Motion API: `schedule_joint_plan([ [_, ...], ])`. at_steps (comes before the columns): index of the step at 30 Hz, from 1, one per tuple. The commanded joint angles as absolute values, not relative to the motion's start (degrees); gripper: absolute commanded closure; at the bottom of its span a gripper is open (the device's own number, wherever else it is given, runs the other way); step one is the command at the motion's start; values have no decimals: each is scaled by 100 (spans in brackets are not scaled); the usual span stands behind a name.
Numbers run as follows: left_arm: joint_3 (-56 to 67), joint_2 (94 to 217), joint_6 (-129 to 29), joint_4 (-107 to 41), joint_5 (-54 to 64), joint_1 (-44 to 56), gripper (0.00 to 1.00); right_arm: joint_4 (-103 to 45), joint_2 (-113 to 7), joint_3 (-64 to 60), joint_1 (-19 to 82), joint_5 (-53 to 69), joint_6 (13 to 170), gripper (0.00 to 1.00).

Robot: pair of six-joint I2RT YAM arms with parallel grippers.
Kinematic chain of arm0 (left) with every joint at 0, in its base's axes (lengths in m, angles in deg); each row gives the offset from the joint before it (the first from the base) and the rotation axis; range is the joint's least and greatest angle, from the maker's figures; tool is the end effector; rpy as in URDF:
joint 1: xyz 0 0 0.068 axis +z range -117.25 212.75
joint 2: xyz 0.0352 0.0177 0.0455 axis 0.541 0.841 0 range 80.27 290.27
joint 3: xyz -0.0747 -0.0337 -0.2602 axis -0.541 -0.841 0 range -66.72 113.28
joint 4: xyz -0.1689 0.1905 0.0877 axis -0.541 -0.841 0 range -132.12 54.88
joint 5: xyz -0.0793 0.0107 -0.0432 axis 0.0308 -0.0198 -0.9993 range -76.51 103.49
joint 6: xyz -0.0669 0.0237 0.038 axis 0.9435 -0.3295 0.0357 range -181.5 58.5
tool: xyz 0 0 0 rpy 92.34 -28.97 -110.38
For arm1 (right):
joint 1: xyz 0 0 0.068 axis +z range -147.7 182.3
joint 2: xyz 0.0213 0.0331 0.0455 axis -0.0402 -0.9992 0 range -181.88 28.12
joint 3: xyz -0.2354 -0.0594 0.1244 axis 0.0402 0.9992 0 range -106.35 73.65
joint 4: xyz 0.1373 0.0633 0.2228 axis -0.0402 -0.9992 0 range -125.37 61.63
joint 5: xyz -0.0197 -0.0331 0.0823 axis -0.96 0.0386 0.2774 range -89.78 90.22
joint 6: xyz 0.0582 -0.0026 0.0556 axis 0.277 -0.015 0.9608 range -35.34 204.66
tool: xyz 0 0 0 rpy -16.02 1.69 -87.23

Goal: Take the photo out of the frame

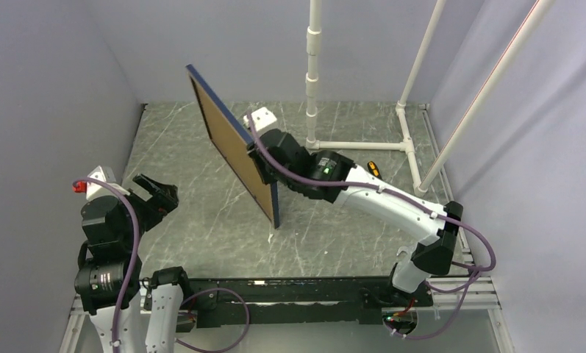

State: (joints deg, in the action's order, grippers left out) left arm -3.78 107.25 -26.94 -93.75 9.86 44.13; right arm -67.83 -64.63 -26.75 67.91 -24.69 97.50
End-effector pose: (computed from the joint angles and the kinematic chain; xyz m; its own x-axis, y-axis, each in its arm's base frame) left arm 0.0861 0.0129 0.3753 -0.2321 -0.6242 -0.7460 -0.3293 0.7721 -0.5436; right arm 0.1886 0.3450 0.3980 -0.3630 -0.3124 -0.8779 -0.6128 0.7897 -0.0276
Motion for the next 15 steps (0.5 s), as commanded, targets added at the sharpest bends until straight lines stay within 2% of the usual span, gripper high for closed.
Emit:
schedule_joint_plan([
  [1, -478, 10725, -2736, -8989, 627, 4399, 4, -7117, -6206, -3416, 6539, -2013, 10671, 100],
  [5, -581, 10699, -2765, -8932, 501, 4400, 4, -7197, -5971, -3213, 6379, -1854, 10940, 100],
  [15, -1407, 11148, -2955, -8344, -694, 4395, 7, -6220, -4392, -632, 6338, -1825, 11972, 100],
])
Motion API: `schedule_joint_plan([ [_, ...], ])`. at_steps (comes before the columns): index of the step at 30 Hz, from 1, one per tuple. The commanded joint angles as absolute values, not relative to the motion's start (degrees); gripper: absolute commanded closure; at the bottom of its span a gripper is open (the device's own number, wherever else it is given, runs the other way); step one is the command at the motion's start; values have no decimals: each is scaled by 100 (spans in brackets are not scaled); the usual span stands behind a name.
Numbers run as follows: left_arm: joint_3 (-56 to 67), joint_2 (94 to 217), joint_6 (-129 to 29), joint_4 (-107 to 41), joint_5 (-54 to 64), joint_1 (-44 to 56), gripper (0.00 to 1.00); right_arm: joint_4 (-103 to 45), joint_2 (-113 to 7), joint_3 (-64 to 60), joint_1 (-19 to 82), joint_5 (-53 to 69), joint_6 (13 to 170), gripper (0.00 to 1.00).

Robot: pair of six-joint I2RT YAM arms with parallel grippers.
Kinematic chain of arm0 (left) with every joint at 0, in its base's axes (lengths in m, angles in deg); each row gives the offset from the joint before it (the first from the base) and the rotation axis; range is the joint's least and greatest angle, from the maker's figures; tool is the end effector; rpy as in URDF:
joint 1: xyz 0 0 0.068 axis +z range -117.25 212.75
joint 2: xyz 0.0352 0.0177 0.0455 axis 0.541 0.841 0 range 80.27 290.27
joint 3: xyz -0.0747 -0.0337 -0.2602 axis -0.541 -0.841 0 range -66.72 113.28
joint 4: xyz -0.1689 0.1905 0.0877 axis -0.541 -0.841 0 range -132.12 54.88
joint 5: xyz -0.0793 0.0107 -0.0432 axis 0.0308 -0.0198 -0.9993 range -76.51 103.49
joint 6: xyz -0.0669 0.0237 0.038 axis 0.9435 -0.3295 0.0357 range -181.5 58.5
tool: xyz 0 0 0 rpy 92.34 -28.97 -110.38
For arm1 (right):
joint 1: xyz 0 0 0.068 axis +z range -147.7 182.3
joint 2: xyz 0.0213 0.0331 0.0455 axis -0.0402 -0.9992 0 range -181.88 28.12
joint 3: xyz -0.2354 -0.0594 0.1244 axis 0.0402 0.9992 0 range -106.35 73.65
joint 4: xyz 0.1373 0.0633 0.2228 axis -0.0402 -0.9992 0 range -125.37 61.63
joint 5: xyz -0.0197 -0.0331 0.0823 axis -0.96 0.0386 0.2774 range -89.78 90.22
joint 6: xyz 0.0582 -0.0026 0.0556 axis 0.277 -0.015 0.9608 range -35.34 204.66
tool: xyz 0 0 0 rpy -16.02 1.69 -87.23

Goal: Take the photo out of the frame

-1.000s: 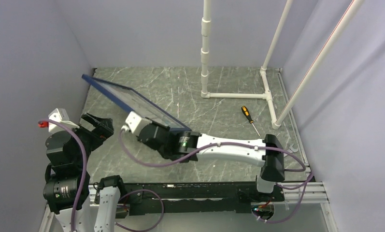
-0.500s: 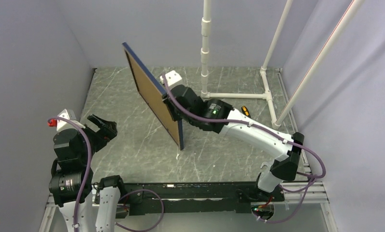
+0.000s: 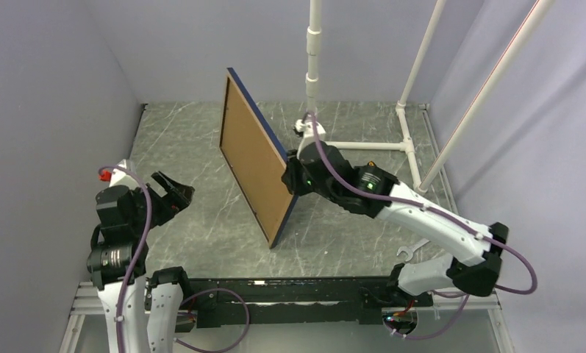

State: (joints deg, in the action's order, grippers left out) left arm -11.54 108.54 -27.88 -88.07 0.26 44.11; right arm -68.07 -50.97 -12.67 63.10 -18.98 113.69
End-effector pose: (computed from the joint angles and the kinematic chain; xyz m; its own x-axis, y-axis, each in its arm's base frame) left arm 0.1145 0.0068 0.3444 -0.3640 -0.6229 -0.6925 -0.2300 0.7806 -0.5812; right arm 0.1817 0.2782 0.3890 -0.5634 -0.0686 -0.8233 -0.4753 0.8421 0.2550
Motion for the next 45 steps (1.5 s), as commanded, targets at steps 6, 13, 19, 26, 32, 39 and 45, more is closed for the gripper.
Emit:
schedule_joint_plan([
  [6, -1787, 11291, -2833, -7936, -1123, 4392, 7, -6181, -4031, -126, 6240, -2110, 12253, 100],
  [13, -1962, 11253, -2841, -7938, -1190, 4400, 7, -5090, -3664, 1357, 5551, -858, 12779, 100],
  [19, -1961, 11213, -2933, -8069, -1196, 4397, 7, -4185, -3408, 2409, 5263, -472, 12849, 100],
  [26, -2011, 11056, -3048, -8269, -1099, 4389, 7, -2909, -3779, 3499, 5055, -9, 12934, 100],
  [32, -2101, 11033, -3097, -8291, -1096, 4393, 7, -1769, -4279, 4370, 4906, 342, 13019, 100],
  [39, -2210, 11027, -3087, -8204, -1109, 4392, 7, -983, -4722, 5162, 4889, 259, 13189, 100],
  [45, -2285, 11009, -3067, -8107, -1076, 4393, 7, -395, -4941, 5591, 4850, 233, 13238, 82],
])
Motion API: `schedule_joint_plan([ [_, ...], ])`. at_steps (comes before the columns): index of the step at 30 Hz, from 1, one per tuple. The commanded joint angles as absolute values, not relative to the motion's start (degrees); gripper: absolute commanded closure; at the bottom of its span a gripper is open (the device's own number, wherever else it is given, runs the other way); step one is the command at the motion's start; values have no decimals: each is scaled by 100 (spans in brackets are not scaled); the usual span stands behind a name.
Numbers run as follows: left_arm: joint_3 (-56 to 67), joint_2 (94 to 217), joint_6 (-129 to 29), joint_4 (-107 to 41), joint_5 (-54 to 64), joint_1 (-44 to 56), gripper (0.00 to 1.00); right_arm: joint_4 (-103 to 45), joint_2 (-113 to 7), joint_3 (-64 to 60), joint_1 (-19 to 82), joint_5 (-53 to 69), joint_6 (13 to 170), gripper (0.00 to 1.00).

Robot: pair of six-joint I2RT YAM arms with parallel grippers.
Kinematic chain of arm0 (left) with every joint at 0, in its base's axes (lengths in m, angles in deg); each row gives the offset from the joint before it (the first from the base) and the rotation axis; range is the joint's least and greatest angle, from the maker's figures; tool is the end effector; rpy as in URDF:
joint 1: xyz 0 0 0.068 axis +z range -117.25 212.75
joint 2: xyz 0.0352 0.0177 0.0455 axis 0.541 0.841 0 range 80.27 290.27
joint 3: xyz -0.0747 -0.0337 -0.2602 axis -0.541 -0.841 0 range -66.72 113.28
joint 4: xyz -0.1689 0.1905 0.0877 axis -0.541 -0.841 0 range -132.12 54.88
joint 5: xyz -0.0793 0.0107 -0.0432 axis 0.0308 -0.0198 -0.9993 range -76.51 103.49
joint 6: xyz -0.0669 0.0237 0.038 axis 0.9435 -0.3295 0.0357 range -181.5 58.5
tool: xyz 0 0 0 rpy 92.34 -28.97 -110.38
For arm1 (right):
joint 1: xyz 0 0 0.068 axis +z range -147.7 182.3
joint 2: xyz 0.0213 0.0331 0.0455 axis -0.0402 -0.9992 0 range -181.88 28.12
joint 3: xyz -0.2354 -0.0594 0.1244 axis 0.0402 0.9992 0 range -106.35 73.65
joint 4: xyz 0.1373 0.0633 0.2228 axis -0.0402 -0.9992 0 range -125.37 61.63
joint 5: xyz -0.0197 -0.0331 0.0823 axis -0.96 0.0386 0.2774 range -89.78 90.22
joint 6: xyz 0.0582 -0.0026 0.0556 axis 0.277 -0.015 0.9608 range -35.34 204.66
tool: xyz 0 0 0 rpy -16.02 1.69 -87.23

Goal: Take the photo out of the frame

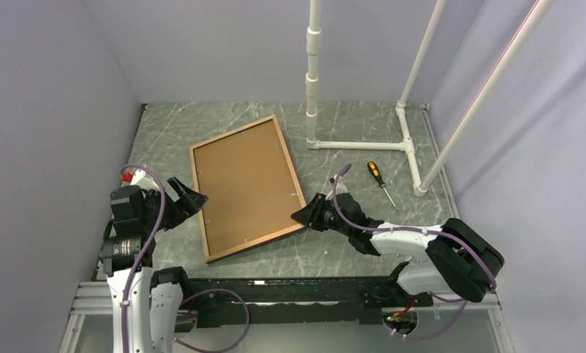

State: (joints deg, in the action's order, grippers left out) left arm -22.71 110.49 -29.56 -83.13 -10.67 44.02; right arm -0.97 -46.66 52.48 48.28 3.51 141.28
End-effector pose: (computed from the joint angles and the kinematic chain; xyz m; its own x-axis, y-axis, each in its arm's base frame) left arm 0.1402 -0.0010 0.2877 -0.5494 -0.6016 -0.5798 -0.1614 0.7573 -0.6328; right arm 0.1902 0.2026 0.1364 -0.7982 0.3738 -0.4724 -0.1583 0.6265 0.7631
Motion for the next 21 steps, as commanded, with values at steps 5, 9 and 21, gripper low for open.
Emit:
schedule_joint_plan([
  [5, -2260, 11063, -3142, -8133, -1094, 4388, 7, -606, -4886, 5702, 4837, -232, 13370, 49],
  [9, -2251, 11028, -3181, -8147, -1063, 4389, 7, -1623, -4408, 5571, 4838, -961, 13294, 33],
  [21, -2268, 10991, -3258, -8170, -1168, 4389, 7, -4023, -3769, 3850, 4349, -2974, 12357, 26],
])
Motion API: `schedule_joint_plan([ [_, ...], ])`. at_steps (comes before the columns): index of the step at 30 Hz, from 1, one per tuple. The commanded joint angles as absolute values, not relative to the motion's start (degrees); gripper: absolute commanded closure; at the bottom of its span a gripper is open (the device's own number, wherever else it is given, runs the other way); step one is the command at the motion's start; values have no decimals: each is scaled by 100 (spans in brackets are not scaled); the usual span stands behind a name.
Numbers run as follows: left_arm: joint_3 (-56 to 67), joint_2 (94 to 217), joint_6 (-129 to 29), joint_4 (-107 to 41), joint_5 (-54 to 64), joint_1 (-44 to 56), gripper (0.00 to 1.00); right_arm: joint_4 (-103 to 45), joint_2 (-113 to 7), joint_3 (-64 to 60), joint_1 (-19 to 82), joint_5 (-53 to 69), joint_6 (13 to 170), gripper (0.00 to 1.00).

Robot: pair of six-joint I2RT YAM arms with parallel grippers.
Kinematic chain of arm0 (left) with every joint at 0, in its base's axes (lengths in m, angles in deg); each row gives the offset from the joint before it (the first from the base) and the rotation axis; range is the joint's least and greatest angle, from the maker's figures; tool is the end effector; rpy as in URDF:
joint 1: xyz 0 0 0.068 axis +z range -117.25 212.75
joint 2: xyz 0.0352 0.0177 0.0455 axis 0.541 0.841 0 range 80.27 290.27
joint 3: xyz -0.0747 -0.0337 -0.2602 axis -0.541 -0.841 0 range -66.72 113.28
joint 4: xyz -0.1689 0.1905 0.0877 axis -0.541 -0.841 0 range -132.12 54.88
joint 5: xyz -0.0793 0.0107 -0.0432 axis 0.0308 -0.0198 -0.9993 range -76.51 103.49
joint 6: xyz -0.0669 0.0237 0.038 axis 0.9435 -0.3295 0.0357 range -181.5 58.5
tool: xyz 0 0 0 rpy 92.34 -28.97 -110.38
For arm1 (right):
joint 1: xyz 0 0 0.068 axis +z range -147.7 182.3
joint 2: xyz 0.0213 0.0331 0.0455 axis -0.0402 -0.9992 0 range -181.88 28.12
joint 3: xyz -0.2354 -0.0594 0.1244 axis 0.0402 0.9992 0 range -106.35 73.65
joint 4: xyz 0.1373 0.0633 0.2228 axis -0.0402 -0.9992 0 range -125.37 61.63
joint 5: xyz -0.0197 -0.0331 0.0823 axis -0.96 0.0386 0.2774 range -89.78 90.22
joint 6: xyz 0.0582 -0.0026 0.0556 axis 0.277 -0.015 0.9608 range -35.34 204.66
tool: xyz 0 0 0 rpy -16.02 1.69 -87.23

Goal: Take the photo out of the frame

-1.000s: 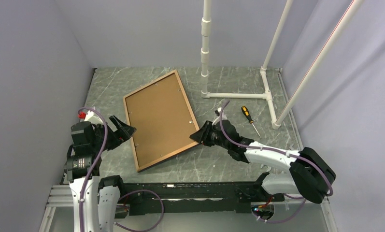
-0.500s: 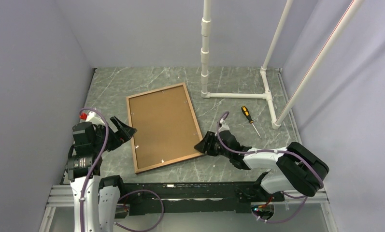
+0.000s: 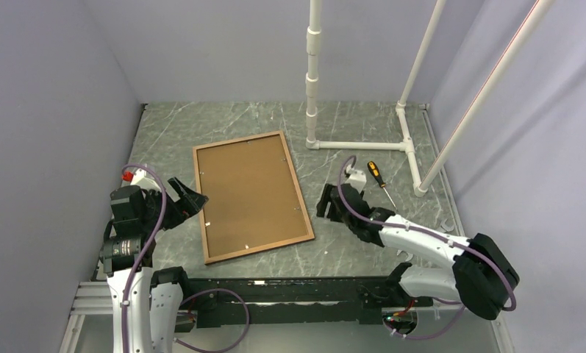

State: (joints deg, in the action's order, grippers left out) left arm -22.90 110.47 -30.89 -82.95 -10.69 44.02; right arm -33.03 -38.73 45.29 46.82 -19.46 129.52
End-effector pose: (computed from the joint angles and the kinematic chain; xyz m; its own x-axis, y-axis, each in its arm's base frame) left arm 0.1405 -0.0010 0.2869 -0.5531 -0.5838 -0.5944 -0.1483 0.7710 -0.6194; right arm 0.1972 0.1610 0.1500 -0.6878 0.2552 -0.6796 0.0003 0.9362 0.3514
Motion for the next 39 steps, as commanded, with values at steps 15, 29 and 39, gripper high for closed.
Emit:
schedule_joint_plan([
  [15, -2108, 11076, -3659, -8383, -1578, 4389, 5, -5051, -6031, 1533, 1802, -2519, 11141, 1],
  [29, -2015, 11196, -3931, -8544, -1826, 4392, 5, -4806, -7132, 1002, 1050, -1550, 10155, 8],
  [39, -2023, 11152, -3871, -8664, -1961, 4390, 5, -4917, -7938, 450, 642, -796, 9933, 17],
])
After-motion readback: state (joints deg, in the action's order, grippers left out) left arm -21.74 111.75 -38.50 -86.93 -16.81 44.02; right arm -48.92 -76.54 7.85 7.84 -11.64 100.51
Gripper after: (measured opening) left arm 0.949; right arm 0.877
